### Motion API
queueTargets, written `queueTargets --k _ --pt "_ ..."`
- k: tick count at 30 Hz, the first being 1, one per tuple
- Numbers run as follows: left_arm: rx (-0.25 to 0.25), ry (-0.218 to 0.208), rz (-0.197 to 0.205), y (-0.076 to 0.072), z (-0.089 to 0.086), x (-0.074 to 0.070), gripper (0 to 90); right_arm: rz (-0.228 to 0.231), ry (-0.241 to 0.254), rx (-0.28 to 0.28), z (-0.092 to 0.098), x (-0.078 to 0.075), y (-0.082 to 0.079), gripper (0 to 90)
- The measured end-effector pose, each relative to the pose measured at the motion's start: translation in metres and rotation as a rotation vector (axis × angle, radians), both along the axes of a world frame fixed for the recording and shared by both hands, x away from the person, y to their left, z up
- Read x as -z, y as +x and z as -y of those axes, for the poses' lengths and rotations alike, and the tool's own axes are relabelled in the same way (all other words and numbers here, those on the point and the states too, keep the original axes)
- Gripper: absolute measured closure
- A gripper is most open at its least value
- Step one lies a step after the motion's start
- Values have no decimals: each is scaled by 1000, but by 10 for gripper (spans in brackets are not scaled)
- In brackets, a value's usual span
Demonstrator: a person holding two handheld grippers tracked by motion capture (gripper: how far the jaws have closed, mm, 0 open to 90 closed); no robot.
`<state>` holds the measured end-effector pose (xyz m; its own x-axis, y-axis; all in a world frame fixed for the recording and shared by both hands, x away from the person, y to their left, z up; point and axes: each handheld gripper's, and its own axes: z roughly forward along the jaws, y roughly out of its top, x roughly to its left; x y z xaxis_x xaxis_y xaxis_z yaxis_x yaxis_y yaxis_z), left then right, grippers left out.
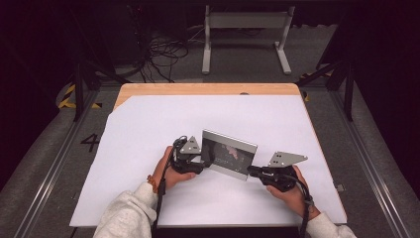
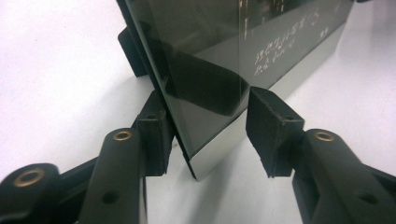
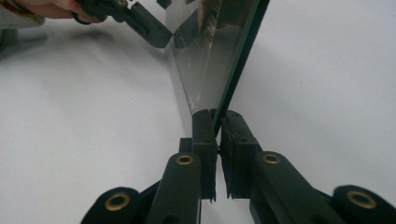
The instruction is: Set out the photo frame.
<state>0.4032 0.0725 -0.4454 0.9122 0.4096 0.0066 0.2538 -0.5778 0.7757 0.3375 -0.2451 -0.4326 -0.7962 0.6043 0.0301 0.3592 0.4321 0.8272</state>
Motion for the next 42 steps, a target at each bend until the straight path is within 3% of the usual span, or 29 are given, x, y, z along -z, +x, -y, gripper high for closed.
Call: queueTargets --k 11,16,37,42 --pt "-17 19 7 -8 -9 -1 611 7 18 36 -3 2 8 830" --pt "-25 20 -6 -11 -13 -2 634 -19 53 48 -5 4 13 824" --pt "-50 46 34 -24 -25 1 654 13 25 60 -21 4 15 807" --pt "-52 41 24 -24 -25 3 650 18 19 61 -22 5 15 805"
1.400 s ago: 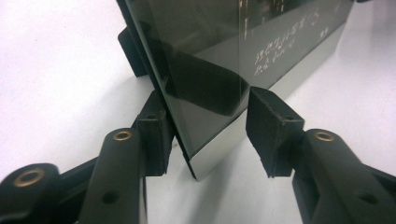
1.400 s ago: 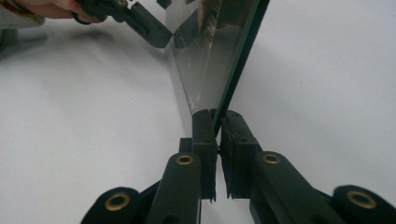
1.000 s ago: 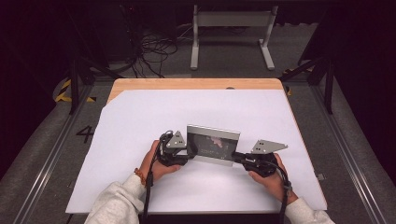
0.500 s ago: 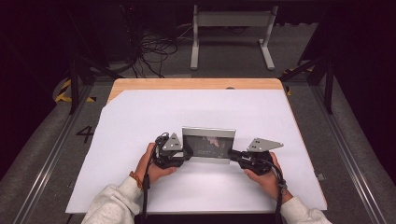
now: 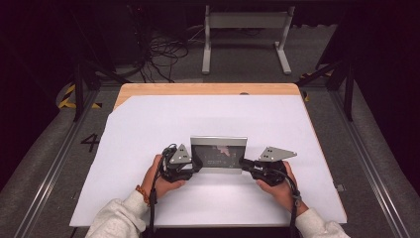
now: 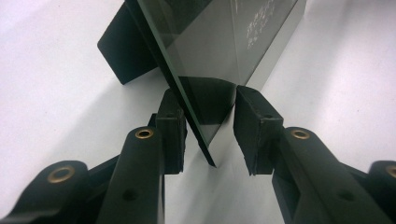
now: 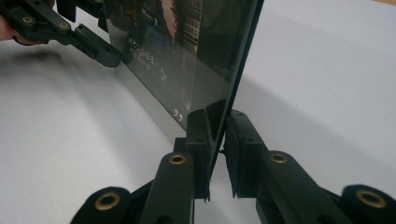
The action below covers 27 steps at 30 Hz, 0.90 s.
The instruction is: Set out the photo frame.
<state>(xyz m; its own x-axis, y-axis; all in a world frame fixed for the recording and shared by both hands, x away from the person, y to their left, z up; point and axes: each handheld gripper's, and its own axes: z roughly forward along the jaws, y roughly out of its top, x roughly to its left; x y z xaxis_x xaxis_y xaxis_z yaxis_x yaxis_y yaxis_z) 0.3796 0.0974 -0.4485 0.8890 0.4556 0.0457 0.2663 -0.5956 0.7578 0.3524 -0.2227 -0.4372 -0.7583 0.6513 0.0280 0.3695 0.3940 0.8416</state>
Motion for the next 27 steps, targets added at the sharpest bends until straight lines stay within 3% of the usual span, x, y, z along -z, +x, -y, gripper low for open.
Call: queueTargets --k 27 --pt "-8 6 16 1 2 2 619 0 -17 -8 0 0 -1 808"
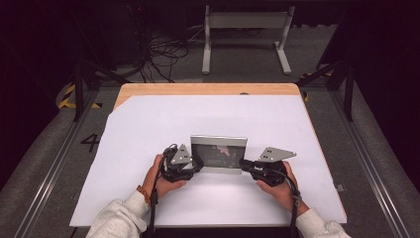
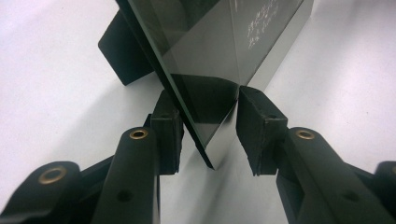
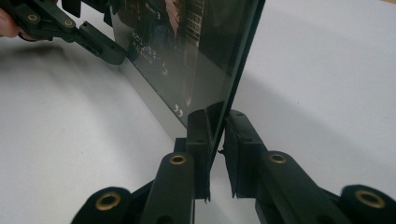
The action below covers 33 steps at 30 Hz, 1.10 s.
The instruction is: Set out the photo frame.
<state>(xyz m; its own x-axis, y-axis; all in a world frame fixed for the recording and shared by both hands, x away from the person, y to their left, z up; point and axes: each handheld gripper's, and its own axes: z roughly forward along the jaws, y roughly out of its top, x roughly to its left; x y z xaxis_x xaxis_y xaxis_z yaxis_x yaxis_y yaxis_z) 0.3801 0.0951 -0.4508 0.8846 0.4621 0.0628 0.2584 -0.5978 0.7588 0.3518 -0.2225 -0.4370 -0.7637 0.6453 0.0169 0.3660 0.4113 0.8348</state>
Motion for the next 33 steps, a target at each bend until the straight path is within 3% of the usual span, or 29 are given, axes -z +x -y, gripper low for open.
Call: queueTargets --k 19,23,33 --pt "7 -14 -1 -2 -3 -2 581 60 -32 3 7 -6 -4 804" --pt "7 -11 7 -4 -4 -4 575 83 -60 6 8 -10 -5 803" --pt "7 -23 37 -8 -8 -11 552 113 -76 13 19 -17 -10 793"
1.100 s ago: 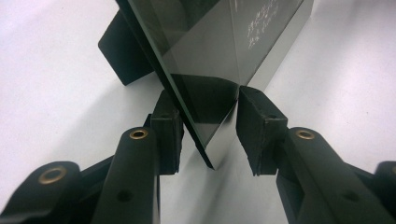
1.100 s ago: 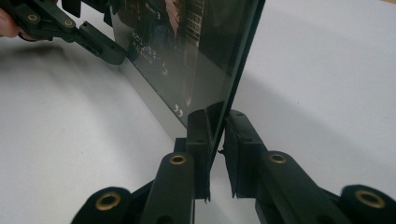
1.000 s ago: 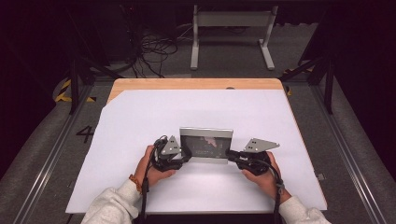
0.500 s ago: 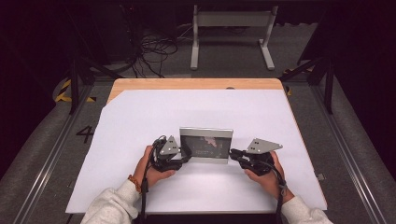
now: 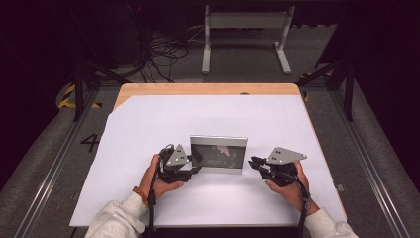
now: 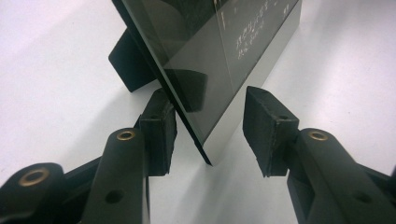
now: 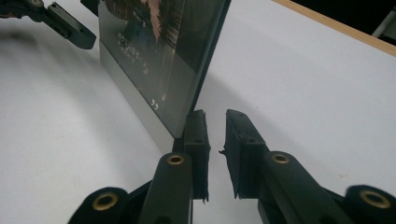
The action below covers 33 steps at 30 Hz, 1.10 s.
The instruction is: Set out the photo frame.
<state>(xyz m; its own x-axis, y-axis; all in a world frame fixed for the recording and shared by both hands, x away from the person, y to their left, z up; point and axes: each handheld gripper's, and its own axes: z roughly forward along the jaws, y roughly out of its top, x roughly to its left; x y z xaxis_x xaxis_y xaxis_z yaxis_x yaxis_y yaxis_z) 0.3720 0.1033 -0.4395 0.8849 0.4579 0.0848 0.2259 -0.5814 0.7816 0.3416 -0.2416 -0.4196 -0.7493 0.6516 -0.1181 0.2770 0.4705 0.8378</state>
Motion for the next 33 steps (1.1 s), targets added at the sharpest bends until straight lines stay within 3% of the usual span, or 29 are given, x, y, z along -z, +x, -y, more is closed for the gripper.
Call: queueTargets --k 8,15,24,33 --pt "0 1 22 -6 -7 -5 524 14 -24 9 6 -2 -5 755" --pt "4 -16 23 -12 -22 -6 490 10 -40 -18 9 -1 -11 689" --pt "-17 -36 30 -20 -37 -5 408 -1 -73 -44 10 4 -18 506" --pt "-36 -2 7 -26 -43 3 260 -7 -113 -56 8 12 -23 350"
